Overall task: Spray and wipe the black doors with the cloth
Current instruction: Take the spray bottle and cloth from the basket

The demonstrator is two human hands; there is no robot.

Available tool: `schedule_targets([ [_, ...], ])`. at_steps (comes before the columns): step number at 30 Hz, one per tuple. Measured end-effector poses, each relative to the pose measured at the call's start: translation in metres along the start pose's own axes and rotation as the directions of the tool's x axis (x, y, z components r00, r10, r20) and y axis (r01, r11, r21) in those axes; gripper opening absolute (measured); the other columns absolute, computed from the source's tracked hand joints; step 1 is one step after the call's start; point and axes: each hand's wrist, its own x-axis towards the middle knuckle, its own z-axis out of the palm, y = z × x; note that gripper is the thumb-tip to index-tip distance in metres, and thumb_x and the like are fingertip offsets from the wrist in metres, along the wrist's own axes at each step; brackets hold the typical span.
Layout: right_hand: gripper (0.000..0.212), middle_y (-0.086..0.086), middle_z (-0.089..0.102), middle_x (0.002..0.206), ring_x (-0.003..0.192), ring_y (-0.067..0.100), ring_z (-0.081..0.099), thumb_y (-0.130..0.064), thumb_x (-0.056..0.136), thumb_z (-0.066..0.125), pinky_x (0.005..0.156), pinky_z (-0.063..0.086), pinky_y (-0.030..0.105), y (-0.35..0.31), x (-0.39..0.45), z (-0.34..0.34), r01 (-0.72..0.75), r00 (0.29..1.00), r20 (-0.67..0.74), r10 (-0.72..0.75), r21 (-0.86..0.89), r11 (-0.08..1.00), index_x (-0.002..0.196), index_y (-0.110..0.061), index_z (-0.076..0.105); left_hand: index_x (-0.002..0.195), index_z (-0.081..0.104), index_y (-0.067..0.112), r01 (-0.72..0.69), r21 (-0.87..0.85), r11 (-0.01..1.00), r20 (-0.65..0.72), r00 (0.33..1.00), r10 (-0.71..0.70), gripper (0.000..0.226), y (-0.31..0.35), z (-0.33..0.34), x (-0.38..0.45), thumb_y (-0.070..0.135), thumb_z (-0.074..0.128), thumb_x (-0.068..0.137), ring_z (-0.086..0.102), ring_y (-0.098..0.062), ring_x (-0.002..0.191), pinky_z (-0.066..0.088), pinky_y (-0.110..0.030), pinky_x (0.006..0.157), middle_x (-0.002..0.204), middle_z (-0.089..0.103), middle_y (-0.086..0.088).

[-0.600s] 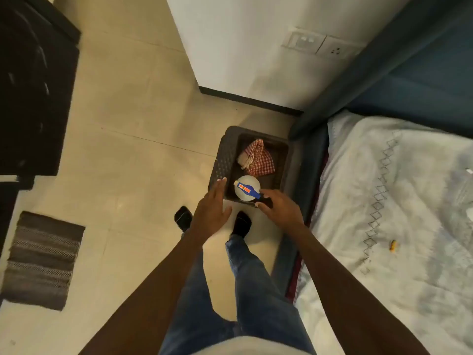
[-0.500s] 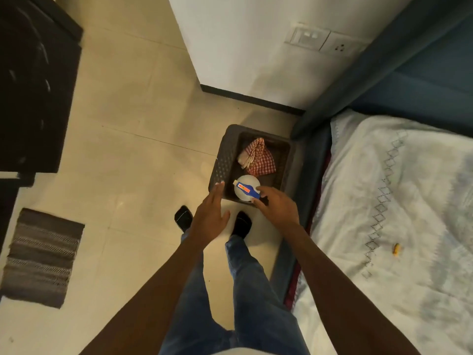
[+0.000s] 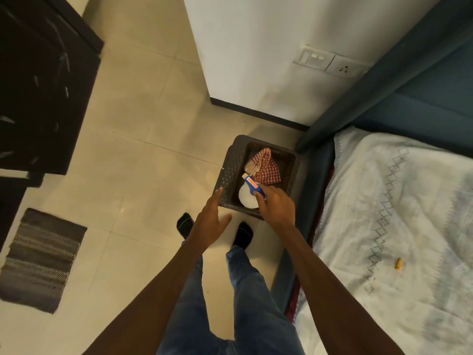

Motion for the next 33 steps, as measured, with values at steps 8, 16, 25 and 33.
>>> schedule_targets([
  [8,0.042,0.003,0.074,0.107,0.089,0.005,0.055,-0.049,0.092,0.069,0.066,0.036,0.011,-0.055,-0.021,-0.047,-0.053,0.988,-0.142,0.067,0.096,0.994,0.116,-0.015,0.071,0.156,0.023,0.019,-0.161,-0.240,0.957,-0.148,0.981,0.127,0.087,0.054,0.004,0.023,0.029,0.076,0.087,0.050,-0.018,0.132,0.046,-0.042,0.109,0.150,0.047,-0.010],
  [16,0.063,0.001,0.069,0.106,0.093,0.012,0.064,-0.068,0.093,0.047,0.077,0.055,0.025,-0.078,-0.041,-0.048,0.144,0.965,-0.248,-0.079,0.256,0.956,0.113,-0.014,0.074,0.140,0.037,0.027,-0.255,-0.543,0.800,-0.223,0.962,0.156,0.036,0.072,-0.011,0.018,0.018,0.043,0.106,0.068,-0.011,0.105,0.056,-0.020,0.085,0.118,0.065,0.014],
  [25,0.015,-0.005,0.071,0.098,0.094,0.012,0.067,-0.040,0.103,0.055,0.086,0.058,0.035,-0.010,-0.029,-0.036,-0.232,0.969,0.029,0.244,0.437,0.869,0.104,-0.030,0.066,0.125,0.065,0.022,-0.164,-0.839,0.519,-0.315,0.923,-0.219,0.044,0.062,-0.078,0.016,0.053,0.047,0.100,0.070,-0.031,0.081,0.052,-0.054,0.098,0.076,0.071,-0.012],
  [33,0.042,0.014,0.056,0.141,0.131,0.032,0.051,-0.029,0.105,0.052,0.107,0.041,0.042,0.016,0.038,-0.014,-0.288,0.901,0.375,0.220,0.135,0.948,0.143,-0.011,0.050,0.091,0.077,0.038,-0.178,-0.825,0.537,-0.347,0.909,-0.231,0.029,0.059,-0.103,0.013,0.040,0.050,0.102,0.058,-0.016,0.046,0.052,-0.050,0.082,0.097,0.077,0.000],
])
